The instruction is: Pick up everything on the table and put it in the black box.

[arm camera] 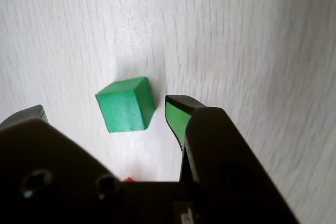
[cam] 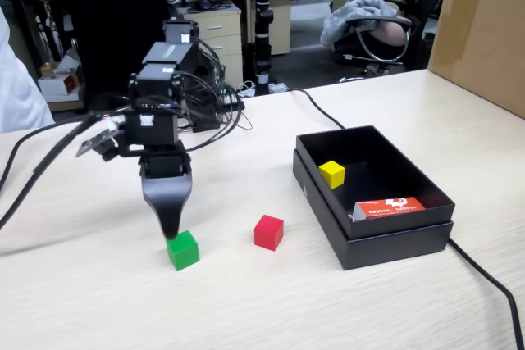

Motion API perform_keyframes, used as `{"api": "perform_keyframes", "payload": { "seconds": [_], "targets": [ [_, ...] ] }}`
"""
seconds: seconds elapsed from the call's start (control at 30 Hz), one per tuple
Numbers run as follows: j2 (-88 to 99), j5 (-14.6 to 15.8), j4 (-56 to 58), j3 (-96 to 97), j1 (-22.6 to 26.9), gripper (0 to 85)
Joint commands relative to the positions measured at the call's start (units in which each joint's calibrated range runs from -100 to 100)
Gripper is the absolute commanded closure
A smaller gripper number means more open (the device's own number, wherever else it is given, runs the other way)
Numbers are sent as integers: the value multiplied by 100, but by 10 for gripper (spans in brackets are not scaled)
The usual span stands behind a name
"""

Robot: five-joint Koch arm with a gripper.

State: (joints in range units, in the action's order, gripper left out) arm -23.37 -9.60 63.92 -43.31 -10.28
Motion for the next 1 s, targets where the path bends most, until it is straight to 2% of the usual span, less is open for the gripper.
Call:
{"api": "perform_keyframes", "payload": {
  "seconds": [0.0, 0.8, 0.97],
  "targets": [
    [-79, -39, -124, -546, 59, 407],
    [-1043, -39, 66, -1018, 117, 435],
    [-1077, -39, 92, -1054, 112, 548]
  ]
}}
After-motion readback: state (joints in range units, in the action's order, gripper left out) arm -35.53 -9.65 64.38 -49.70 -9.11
